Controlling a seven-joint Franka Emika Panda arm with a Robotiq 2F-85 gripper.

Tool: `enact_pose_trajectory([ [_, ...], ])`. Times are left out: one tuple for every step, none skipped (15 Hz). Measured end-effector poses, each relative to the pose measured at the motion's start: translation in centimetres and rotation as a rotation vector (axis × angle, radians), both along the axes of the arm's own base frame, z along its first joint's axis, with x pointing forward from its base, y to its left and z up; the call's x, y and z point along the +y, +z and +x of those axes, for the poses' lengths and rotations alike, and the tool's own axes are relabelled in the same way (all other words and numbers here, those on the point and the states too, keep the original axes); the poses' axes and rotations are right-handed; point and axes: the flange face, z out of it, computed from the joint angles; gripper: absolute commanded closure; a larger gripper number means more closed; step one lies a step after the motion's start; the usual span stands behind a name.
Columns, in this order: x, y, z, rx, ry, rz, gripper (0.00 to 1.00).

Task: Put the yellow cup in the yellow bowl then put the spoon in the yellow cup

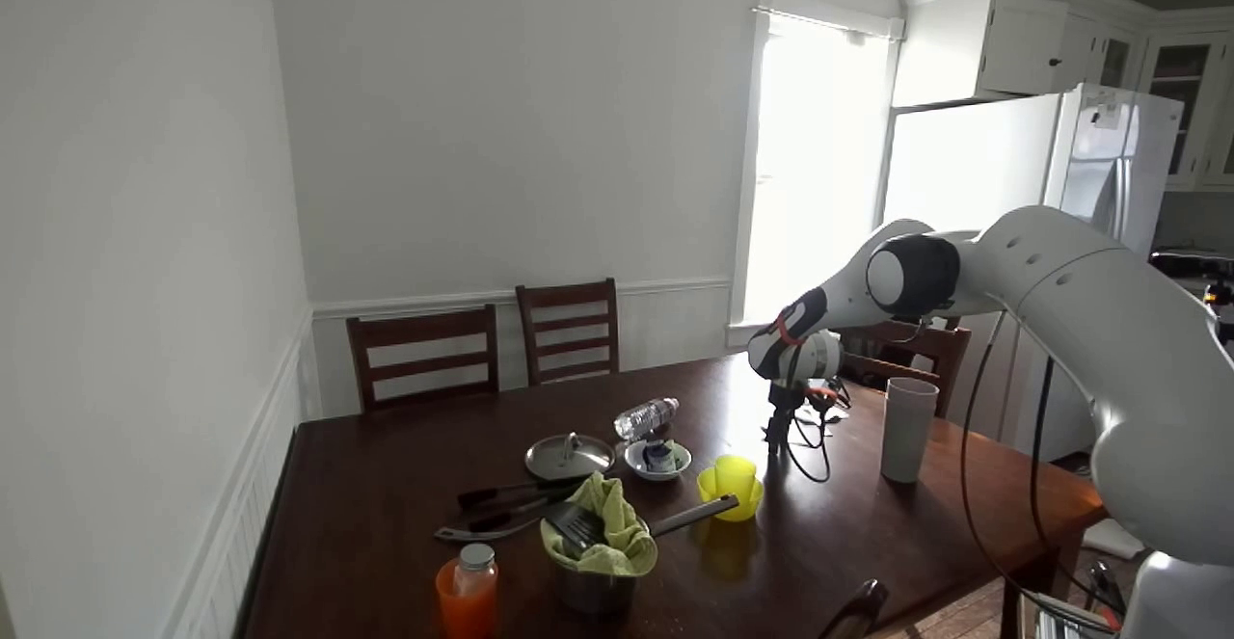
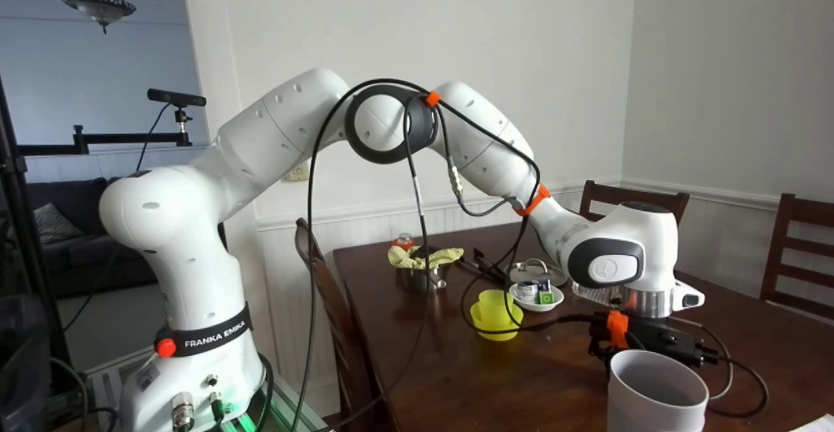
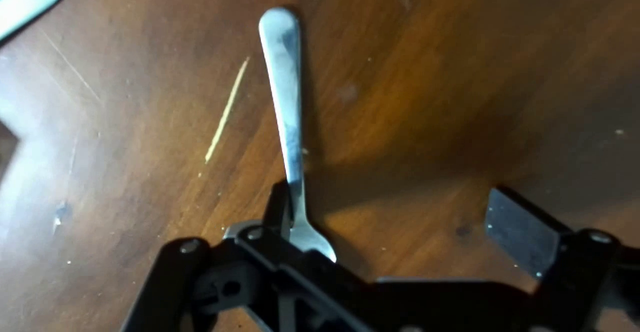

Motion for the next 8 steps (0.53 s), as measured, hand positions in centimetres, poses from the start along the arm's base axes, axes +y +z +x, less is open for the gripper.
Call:
enact_pose_trajectory([
  [0.2, 0.0, 0.2, 0.005, 0.005, 0.012, 0.00],
  [0.5, 0.1, 0.4, 0.009, 0.010, 0.023, 0.00],
  [0.7, 0.2, 0.6, 0.013, 0.015, 0.034, 0.00],
  [1.0, 0.2, 0.8, 0.017, 0.020, 0.043, 0.00],
  [1.2, 0.3, 1.0, 0.020, 0.025, 0.052, 0.00],
  [1.5, 0.3, 1.1, 0.022, 0.029, 0.059, 0.00],
  [1.7, 0.3, 1.2, 0.026, 0.032, 0.066, 0.00],
  [1.9, 0.3, 1.3, 0.029, 0.035, 0.069, 0.00],
])
